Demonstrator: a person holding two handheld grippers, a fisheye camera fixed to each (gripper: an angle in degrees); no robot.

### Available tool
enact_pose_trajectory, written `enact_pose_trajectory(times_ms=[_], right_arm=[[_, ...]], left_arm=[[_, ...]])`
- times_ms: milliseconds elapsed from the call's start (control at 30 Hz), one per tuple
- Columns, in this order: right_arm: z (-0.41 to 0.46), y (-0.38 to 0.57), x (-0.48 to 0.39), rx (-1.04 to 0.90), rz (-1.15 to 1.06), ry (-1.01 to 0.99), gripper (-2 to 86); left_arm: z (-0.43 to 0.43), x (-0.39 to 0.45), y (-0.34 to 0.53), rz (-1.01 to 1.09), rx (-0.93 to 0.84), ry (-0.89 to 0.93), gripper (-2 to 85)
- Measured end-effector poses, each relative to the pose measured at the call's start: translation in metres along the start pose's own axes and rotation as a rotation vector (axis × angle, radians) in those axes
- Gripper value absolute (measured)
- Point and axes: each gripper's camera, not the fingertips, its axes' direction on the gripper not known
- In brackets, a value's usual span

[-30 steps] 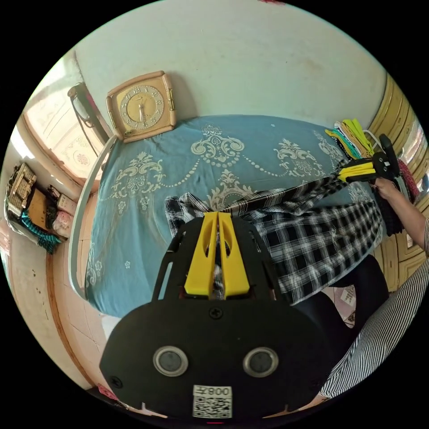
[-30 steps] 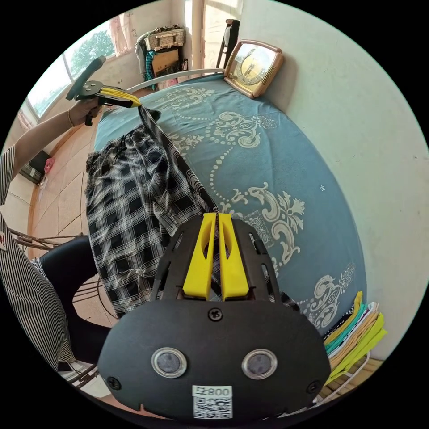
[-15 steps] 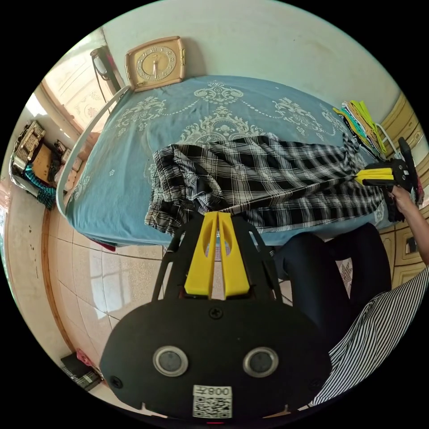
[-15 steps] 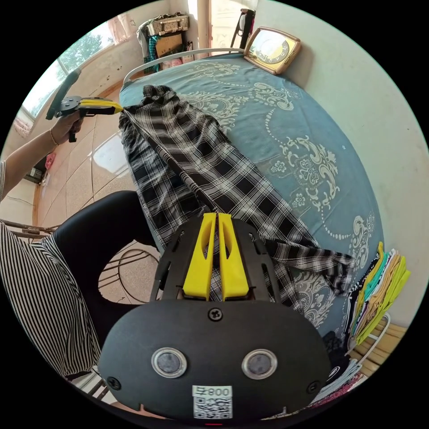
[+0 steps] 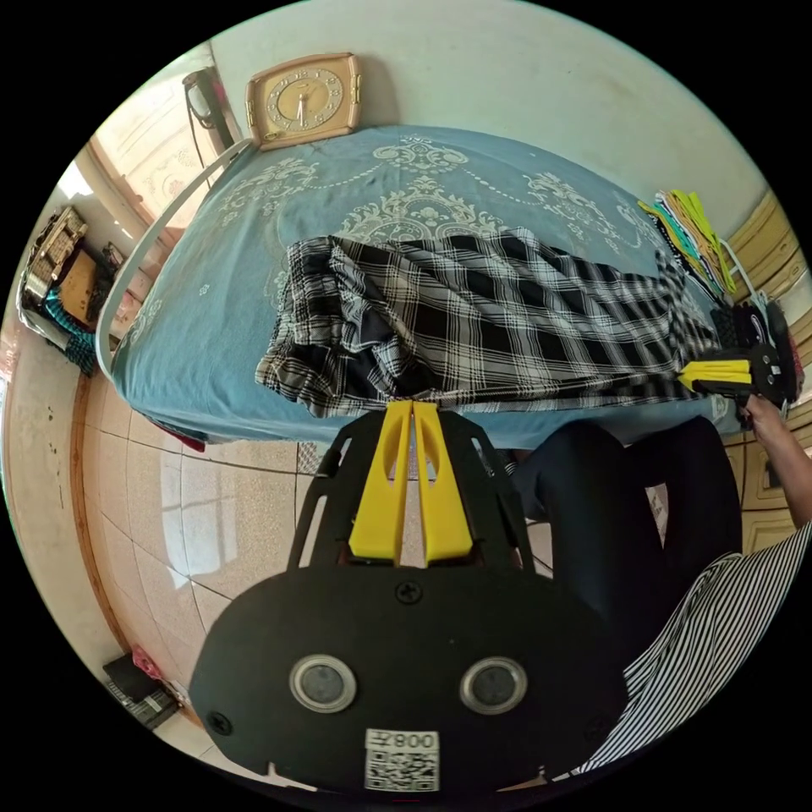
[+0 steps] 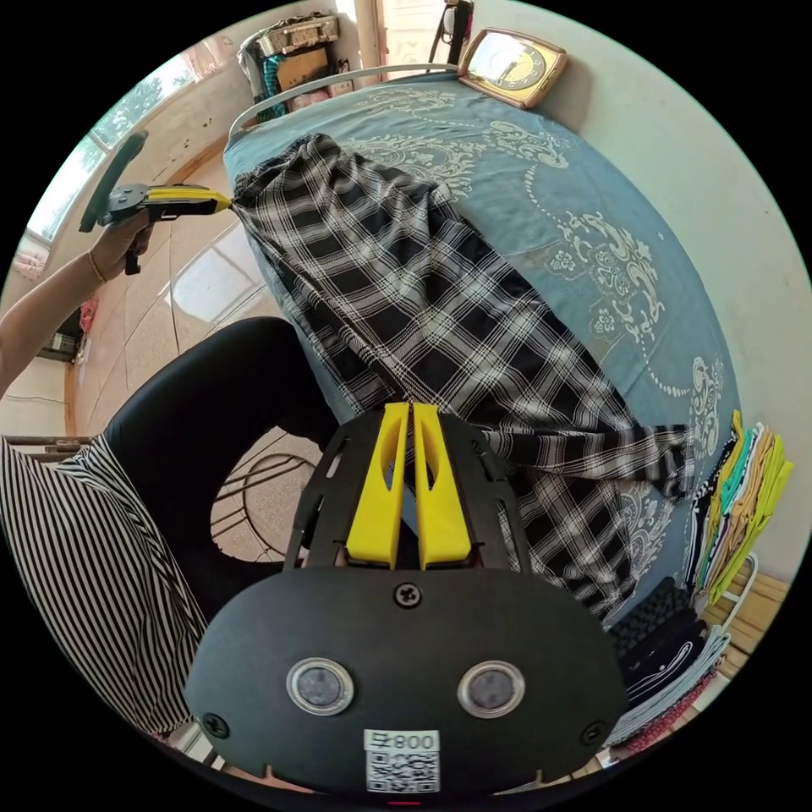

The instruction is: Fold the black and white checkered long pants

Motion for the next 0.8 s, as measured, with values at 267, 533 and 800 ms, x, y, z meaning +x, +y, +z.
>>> enact_pose_trajectory(times_ms=[267, 533, 800], right_arm=[[0.034, 0.010, -0.007, -0.034, 0.013, -0.051, 0.8], [0.063, 0.022, 0.004, -0.031, 0.058, -0.089, 1.4], [0.078, 0.043, 0.027, 0.021, 0.124, -0.178, 2.8]], left_arm=[[0.020, -0.010, 0.034, -0.020, -0.039, -0.007, 0.4], [0.043, -0.027, 0.065, -0.075, -0.059, 0.033, 0.5], [0.062, -0.044, 0.094, -0.117, -0.074, 0.065, 0.5]])
